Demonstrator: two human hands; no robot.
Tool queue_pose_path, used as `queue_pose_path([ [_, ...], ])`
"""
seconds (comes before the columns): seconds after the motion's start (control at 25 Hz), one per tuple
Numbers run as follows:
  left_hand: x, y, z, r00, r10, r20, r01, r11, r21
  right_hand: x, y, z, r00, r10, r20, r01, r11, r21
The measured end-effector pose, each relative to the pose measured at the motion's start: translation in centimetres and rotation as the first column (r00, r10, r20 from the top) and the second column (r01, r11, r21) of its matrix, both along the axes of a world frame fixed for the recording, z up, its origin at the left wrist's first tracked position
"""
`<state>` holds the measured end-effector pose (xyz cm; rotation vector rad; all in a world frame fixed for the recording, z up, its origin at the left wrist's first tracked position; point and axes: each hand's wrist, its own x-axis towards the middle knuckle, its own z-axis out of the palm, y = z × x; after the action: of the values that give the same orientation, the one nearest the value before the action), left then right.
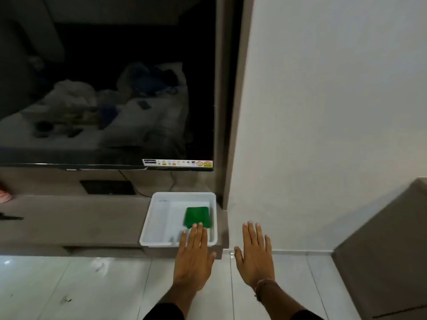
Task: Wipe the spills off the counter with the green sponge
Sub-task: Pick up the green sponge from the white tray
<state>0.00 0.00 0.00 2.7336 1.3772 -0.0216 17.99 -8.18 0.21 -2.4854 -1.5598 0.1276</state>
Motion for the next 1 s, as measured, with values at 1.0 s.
queue_pose_path([
  [1.0,-4.5,20.0,-8.0,0.997,-0.016,-0.074,0.000,0.978,-0.209,-6.8,22.2,-8.4,0.969,0.232,-0.080,-0.242,0.958,-0.155],
])
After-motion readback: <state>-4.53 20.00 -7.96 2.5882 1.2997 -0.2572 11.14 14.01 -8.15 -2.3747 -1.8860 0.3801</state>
